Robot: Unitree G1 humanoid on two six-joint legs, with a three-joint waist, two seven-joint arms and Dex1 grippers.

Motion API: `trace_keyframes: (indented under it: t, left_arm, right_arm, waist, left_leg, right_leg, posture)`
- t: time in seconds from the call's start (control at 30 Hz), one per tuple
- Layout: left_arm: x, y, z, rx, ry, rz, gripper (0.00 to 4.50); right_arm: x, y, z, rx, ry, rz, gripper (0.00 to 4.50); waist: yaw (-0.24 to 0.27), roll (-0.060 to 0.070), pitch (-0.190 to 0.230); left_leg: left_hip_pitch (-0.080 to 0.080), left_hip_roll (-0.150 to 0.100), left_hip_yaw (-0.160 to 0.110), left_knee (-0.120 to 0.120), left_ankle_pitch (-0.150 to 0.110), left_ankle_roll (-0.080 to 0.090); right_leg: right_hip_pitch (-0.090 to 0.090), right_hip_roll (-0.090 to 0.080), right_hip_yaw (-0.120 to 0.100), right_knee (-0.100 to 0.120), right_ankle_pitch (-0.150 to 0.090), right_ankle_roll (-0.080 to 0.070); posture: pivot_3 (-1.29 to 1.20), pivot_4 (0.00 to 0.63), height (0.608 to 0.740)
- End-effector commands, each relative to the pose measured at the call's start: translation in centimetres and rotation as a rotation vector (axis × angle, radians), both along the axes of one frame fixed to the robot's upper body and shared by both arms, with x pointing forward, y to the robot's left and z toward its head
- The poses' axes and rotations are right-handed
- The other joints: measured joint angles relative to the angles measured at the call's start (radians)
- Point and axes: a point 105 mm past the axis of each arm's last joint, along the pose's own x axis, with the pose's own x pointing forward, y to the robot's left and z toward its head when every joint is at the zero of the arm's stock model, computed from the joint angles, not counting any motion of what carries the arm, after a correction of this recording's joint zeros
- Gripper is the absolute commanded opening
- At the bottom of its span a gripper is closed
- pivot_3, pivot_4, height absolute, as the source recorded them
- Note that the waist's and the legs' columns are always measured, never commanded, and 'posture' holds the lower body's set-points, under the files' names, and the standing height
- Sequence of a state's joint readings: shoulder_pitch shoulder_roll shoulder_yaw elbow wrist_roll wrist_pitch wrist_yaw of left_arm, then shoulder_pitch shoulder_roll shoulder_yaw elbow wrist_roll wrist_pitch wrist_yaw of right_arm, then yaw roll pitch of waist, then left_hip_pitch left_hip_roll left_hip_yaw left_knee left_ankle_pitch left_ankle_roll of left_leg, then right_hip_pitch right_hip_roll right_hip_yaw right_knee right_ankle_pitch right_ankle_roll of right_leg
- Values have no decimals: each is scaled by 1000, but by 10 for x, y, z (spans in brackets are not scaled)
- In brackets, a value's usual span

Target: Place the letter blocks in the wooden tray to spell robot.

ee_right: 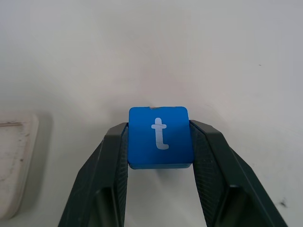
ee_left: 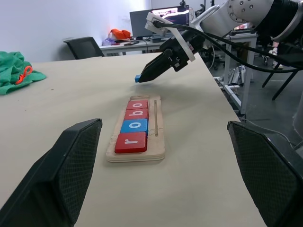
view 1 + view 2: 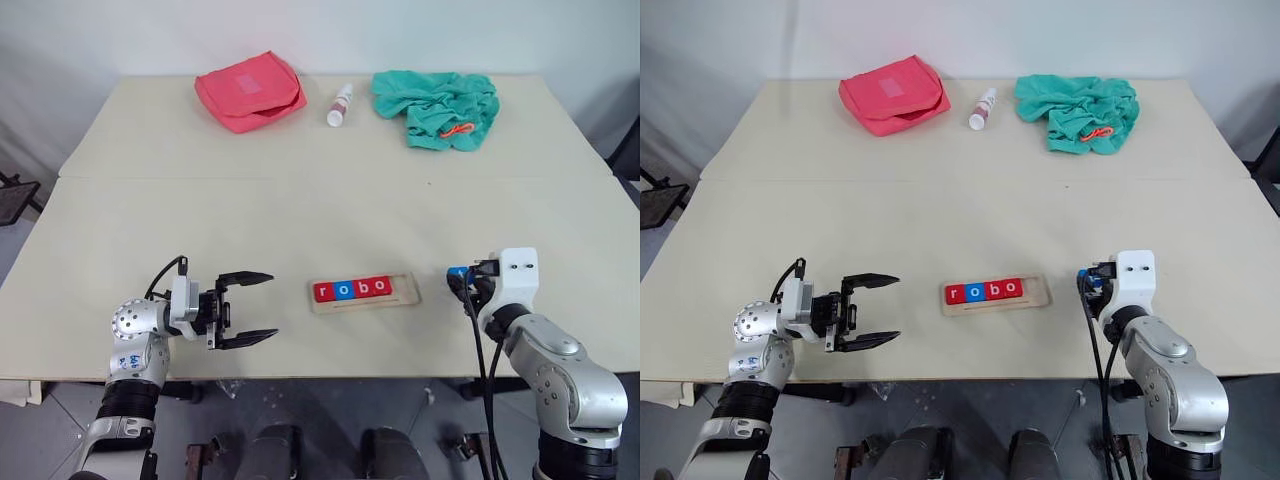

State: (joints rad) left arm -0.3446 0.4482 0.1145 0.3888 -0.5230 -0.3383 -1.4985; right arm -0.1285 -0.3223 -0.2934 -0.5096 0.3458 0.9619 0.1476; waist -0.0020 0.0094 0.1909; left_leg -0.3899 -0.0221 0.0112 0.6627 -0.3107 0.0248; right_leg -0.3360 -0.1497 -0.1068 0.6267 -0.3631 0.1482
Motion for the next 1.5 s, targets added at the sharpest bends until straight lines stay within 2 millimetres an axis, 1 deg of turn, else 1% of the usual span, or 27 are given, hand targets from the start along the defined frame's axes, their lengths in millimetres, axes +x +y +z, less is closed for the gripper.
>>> trace_keyframes:
  t: [0.03, 0.07, 0.17, 0.27, 0.33, 0.37, 0.43, 0.5, 0.53, 0.6, 0.67, 0.77, 0.87, 1.0, 1.23, 1.33, 1.37, 1.47, 1.5]
  left_arm:
    - [-1, 2, 4, 1, -20, 1, 4500]
    - [-1, 2, 5, 0, -20, 3, 4500]
    - [-2, 2, 5, 0, -21, 6, 4500]
    - [-3, 2, 5, -1, -21, 8, 4500]
    - [-3, 1, 5, -3, -22, 11, 4500]
    - [-3, 1, 5, -3, -21, 12, 4500]
    - [-4, 0, 4, -7, -21, 14, 4500]
    - [-4, -1, 4, -10, -22, 17, 4500]
    - [-4, -2, 4, -13, -22, 18, 4500]
    - [-5, -3, 3, -18, -24, 21, 4500]
    - [-5, -4, 3, -21, -25, 24, 4500]
    - [-7, -5, 3, -27, -28, 29, 4500]
    - [-10, -6, 3, -31, -30, 35, 4500]
    - [-15, -5, 1, -35, -33, 57, 4500]
    - [-23, -2, -1, -36, -29, 92, 4500]
    - [-25, -2, -2, -37, -26, 100, 4500]
    - [-25, -2, -2, -38, -25, 102, 4500]
    - [-26, -2, -3, -39, -24, 105, 4500]
    - [-26, -2, -3, -39, -23, 103, 4500]
  right_arm:
    - [-5, -1, 7, 7, -38, -5, 2211]
    - [-6, 1, 8, -3, -45, 8, 2489]
    - [-8, 4, 14, -17, -75, 54, 3509]
    - [-10, 6, 21, -51, -86, 131, 4463]
    - [-11, 7, 24, -82, -81, 193, 4463]
    - [-11, 8, 27, -119, -82, 251, 4463]
    - [-14, 12, 34, -206, -61, 410, 4463]
    - [-15, 12, 37, -286, -24, 537, 4463]
    - [-14, 11, 39, -343, 3, 628, 4463]
    - [-12, 6, 40, -434, 58, 754, 4463]
    - [-10, 3, 41, -480, 88, 821, 4463]
    - [-1, -8, 33, -619, 178, 955, 4463]
    - [9, -18, 27, -702, 238, 1026, 4463]
    - [23, -22, 22, -746, 286, 1078, 4463]
    - [33, -23, 16, -778, 315, 1120, 4463]
    - [32, -23, 13, -775, 340, 1143, 3877]
    - [33, -22, 13, -777, 341, 1144, 3589]
    - [34, -20, 15, -777, 325, 1142, 2559]
    - [35, -20, 16, -781, 323, 1138, 2122]
  waist:
    - [0, 0, 0]
    - [0, 0, 0]
    - [0, 0, 0]
    - [1, 0, 0]
    - [1, 0, 0]
    - [1, 0, 0]
    - [1, 0, 0]
    - [1, 0, 0]
    - [1, -1, 0]
    - [0, -1, 0]
    - [1, -1, 0]
    - [0, -1, 0]
    - [0, -1, 0]
    - [-2, -1, 0]
    - [0, -2, 0]
    - [0, -2, 0]
    - [-1, -2, 0]
    - [0, -2, 0]
    - [0, -2, 0]
  left_leg:
    - [0, 0, 0, 0, 0, 0]
    - [0, 0, 0, 0, 0, 0]
    - [0, 0, 1, 0, 0, 0]
    - [0, 0, 1, 0, 0, 0]
    - [0, 0, 1, 0, 0, 0]
    - [0, 0, 1, 0, 0, 0]
    - [0, 0, 1, 0, 0, 0]
    - [0, 0, 2, 0, 0, 0]
    - [0, 0, 2, 0, 0, 0]
    - [0, 1, 3, 0, 0, 0]
    - [0, 1, 4, 1, 0, 0]
    - [0, 1, 3, 1, 0, 0]
    - [-1, 1, 3, 1, 0, 0]
    - [-1, 1, 3, 1, 0, 0]
    - [-1, 2, 3, 3, 0, 0]
    - [0, 2, 2, 4, 0, 0]
    - [0, 2, 2, 4, 0, 0]
    - [1, 2, 1, 4, 0, 0]
    - [1, 2, 1, 4, 0, 0]
  right_leg:
    - [0, 0, 0, 0, 0, 0]
    - [0, 0, 0, 0, 0, 0]
    - [0, 0, 0, 0, 0, 0]
    - [0, 0, 1, 0, 0, 0]
    - [0, 0, 1, 0, 0, 0]
    - [0, 0, 1, 0, 0, 0]
    - [0, 0, 1, 0, 0, 0]
    - [0, 0, 1, -1, 0, 0]
    - [0, 0, 1, -1, 0, 0]
    - [0, 0, 1, -2, 0, 0]
    - [0, 0, 1, -3, 0, 0]
    - [1, 0, 0, -3, 0, 0]
    - [1, 0, 0, -4, 0, 0]
    - [0, 0, -1, -4, 0, 0]
    - [1, 0, -1, -4, 0, 0]
    - [3, 0, -2, -5, 0, 0]
    - [4, 0, -2, -5, 0, 0]
    - [6, 0, -3, -6, 0, 0]
    - [7, 0, -3, -7, 0, 0]
  posture:
    - [0, 150, 740]
    - [0, 150, 740]
    - [0, 150, 740]
    - [0, 150, 740]
    - [0, 150, 740]
    - [0, 150, 740]
    - [0, 150, 740]
    - [0, 150, 740]
    - [0, 150, 740]
    - [0, 150, 740]
    - [0, 150, 740]
    - [0, 150, 740]
    - [0, 150, 740]
    - [0, 150, 740]
    - [0, 150, 740]
    - [0, 150, 740]
    - [0, 150, 740]
    - [0, 150, 740]
    - [0, 150, 740]
